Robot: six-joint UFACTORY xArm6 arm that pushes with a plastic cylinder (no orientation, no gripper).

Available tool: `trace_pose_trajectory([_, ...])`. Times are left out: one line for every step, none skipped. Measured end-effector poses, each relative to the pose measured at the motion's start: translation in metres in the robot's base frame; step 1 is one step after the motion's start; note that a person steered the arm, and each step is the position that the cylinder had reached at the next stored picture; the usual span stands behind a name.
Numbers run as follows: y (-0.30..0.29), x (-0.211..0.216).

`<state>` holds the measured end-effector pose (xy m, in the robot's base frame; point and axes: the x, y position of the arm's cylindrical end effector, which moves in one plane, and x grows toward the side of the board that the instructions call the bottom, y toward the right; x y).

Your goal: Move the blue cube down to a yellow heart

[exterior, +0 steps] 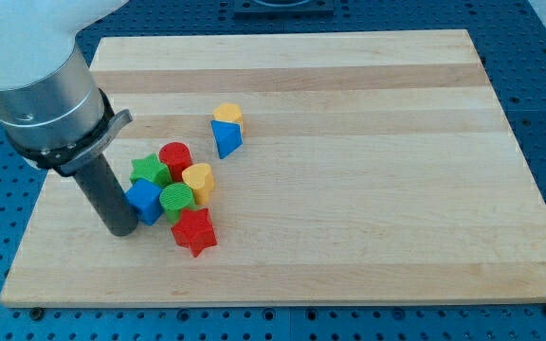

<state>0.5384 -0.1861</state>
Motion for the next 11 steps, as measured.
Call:
trace_pose_trajectory([-0.001,-0.001])
trace_pose_trajectory([-0.02,-0.001])
trace_pose_trajectory([-0.044,-0.008])
trace_pose_trajectory([-0.045,-0.027])
trace_pose_trajectory([-0.041,-0.03])
trace_pose_trajectory([-0.029,-0.027])
trace_pose_trajectory([-0.006,-0.027])
trace_pose_trajectory([0.021,-0.027])
trace_pose_trajectory([0.043,-0.031])
trace_pose_trajectory([0.049,-0.044])
trace_pose_trajectory([0.056,-0.047])
